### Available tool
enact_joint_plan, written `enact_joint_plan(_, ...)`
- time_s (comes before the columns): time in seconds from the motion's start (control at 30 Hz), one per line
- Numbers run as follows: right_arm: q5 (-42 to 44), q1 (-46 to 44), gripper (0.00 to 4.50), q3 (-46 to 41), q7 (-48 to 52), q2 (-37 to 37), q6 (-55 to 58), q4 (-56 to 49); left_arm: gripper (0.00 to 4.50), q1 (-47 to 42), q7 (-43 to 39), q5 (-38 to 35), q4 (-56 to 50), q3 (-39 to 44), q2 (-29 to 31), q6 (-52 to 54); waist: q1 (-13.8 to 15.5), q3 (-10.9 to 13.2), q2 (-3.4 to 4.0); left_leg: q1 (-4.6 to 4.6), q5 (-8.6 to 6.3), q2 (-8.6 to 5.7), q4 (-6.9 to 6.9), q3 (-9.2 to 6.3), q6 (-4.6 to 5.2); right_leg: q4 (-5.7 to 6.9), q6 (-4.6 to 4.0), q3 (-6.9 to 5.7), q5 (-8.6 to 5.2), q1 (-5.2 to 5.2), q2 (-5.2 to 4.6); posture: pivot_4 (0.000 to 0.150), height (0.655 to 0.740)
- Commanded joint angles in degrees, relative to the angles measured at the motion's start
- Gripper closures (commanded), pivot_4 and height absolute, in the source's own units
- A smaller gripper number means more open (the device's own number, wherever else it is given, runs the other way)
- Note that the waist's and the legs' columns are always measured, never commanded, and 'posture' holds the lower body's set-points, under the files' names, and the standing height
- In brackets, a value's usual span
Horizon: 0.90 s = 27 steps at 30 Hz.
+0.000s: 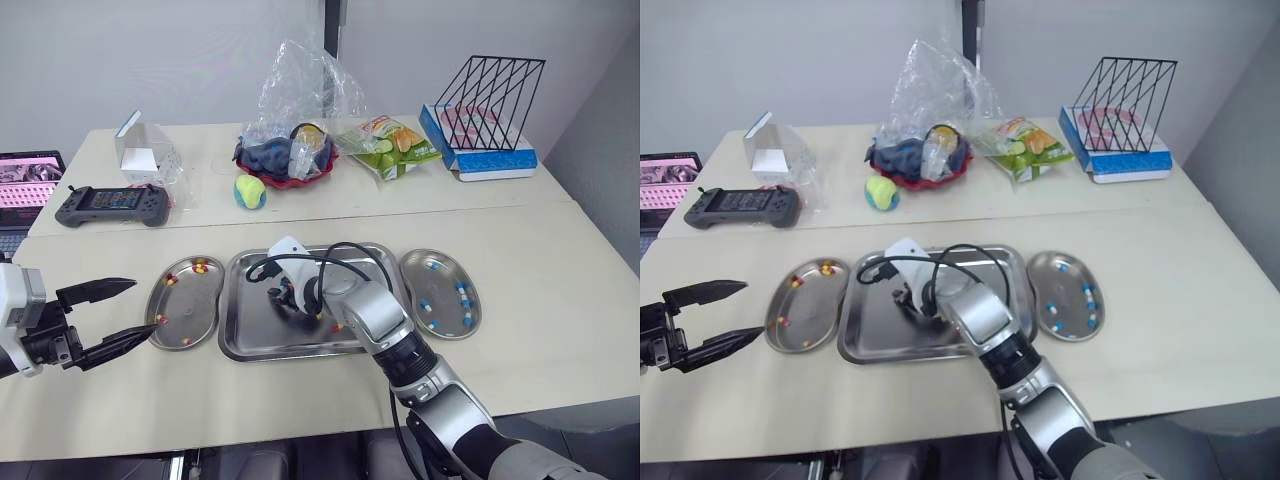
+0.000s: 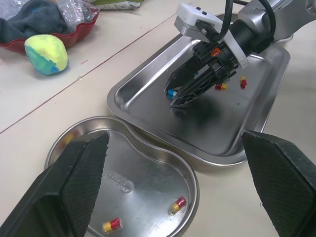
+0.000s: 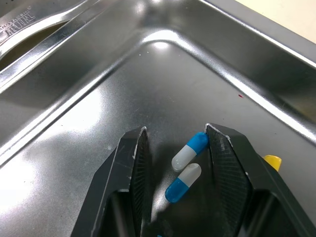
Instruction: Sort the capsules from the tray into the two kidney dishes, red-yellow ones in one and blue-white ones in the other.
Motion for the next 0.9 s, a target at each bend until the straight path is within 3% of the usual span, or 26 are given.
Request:
enact_joint_plan(0.03,-0.1,0.3,2.49,0.6,0.3,0.3,1.4,-1.7,0.0,0.2,0.1,-0.1,-0.3,1.0,0.0,-0.6,-0.1,0.0,0.0,0.0,0.0,0.0,0.0,0.0,0.0,0.0,0.0,0.0,0.0,0.0,0.0,0.15,0.74)
enact_joint_plan(0.87,-0.4,0.9,2.49,0.4,-0.2,0.5,2.8,-2.5,0.0,-0.3,0.5,-0.3,-0.4,0.8,0.1,-0.5,-0.5,0.0,0.0,0.0,-0.01,0.0,0.0,0.0,0.01,0.01,0.0,0.0,0.0,0.0,0.0,0.15,0.74)
enact_joint_plan(0.9,-0.4,0.9,2.75,0.3,-0.2,0.5,2.8,-2.5,0.0,-0.3,0.5,-0.2,-0.4,0.7,0.1,-0.5,-0.5,0.0,0.0,0.0,-0.01,0.0,0.0,0.0,0.01,0.01,0.0,0.0,0.0,0.0,0.0,0.15,0.74)
